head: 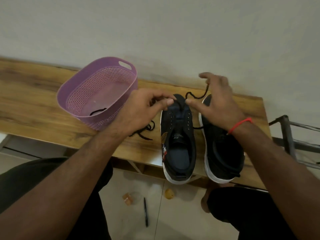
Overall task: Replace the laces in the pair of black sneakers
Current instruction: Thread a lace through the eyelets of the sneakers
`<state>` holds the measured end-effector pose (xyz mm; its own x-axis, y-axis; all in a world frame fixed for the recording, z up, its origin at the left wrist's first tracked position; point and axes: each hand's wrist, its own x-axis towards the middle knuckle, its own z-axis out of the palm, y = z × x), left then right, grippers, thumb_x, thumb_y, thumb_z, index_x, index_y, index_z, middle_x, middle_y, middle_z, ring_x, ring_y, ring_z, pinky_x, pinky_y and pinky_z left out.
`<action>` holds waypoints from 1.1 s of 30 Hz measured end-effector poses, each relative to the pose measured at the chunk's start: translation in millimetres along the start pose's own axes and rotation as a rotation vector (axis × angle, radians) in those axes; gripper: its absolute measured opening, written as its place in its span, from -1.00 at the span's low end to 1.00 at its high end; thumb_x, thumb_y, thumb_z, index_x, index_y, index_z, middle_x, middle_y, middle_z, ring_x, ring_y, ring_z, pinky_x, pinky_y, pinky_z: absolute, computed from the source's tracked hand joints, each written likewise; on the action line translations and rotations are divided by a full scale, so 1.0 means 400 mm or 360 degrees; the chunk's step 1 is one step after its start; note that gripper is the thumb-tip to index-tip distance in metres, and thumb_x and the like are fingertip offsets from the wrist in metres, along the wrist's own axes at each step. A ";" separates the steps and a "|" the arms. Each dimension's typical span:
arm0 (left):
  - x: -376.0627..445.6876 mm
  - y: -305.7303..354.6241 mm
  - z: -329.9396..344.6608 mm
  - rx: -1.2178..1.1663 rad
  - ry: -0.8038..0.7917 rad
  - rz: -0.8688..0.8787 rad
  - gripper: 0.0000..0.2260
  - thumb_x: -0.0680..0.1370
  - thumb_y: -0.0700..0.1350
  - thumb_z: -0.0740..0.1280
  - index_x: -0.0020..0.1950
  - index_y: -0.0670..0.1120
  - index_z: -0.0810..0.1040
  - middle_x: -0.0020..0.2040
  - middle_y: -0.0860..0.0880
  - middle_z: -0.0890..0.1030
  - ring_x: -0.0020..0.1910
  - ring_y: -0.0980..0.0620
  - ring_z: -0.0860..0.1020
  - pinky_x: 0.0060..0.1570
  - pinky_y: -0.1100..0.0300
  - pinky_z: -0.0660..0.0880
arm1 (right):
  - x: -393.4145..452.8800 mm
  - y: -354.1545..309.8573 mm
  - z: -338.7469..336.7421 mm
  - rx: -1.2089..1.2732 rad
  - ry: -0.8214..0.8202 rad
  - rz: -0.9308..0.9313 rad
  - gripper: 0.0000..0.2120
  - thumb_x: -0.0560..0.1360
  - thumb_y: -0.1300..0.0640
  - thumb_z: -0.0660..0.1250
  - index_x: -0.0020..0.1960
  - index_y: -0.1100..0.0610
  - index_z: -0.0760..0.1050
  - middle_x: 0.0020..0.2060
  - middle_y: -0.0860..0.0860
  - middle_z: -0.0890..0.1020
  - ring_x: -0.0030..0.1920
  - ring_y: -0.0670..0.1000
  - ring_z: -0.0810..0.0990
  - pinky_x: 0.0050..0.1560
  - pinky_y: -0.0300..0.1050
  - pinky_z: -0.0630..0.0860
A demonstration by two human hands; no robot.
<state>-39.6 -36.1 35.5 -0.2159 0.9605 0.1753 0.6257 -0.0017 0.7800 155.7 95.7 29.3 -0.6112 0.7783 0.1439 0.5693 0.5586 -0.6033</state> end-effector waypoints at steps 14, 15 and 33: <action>0.008 -0.035 -0.012 0.0149 0.0048 -0.0275 -0.93 0.64 -0.02 0.35 0.06 0.09 0.63 -0.21 0.13 0.67 -0.31 0.33 0.55 -0.28 0.33 0.44 | 0.045 0.049 -0.074 0.1216 0.0789 0.0594 -0.84 0.61 0.04 0.29 0.03 0.08 0.60 -0.18 -0.04 0.61 -0.31 -0.10 0.48 -0.34 -0.24 0.40; 0.007 -0.037 -0.011 0.0153 0.0071 -0.0281 -0.91 0.64 -0.02 0.34 0.07 0.08 0.64 -0.22 0.13 0.67 -0.30 0.33 0.56 -0.26 0.35 0.43 | 0.043 0.059 -0.070 0.0891 0.0619 0.0562 -0.79 0.59 -0.01 0.33 0.14 0.06 0.58 -0.05 -0.04 0.61 -0.15 -0.10 0.53 -0.14 -0.22 0.47; 0.013 -0.050 -0.034 0.0255 0.0054 -0.0471 -0.83 0.67 0.03 0.28 0.15 0.04 0.63 -0.18 0.09 0.63 -0.33 0.20 0.51 -0.38 0.28 0.42 | 0.038 0.060 -0.056 0.1087 0.0563 0.0598 -0.73 0.60 -0.03 0.29 -0.15 0.08 0.64 -0.33 -0.02 0.59 -0.47 -0.11 0.38 -0.45 -0.25 0.29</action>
<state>-63.7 -34.9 29.0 -0.4289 0.9031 -0.0230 0.6414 0.3223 0.6963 172.4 127.2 34.6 -0.1757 0.9844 0.0076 0.1741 0.0386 -0.9840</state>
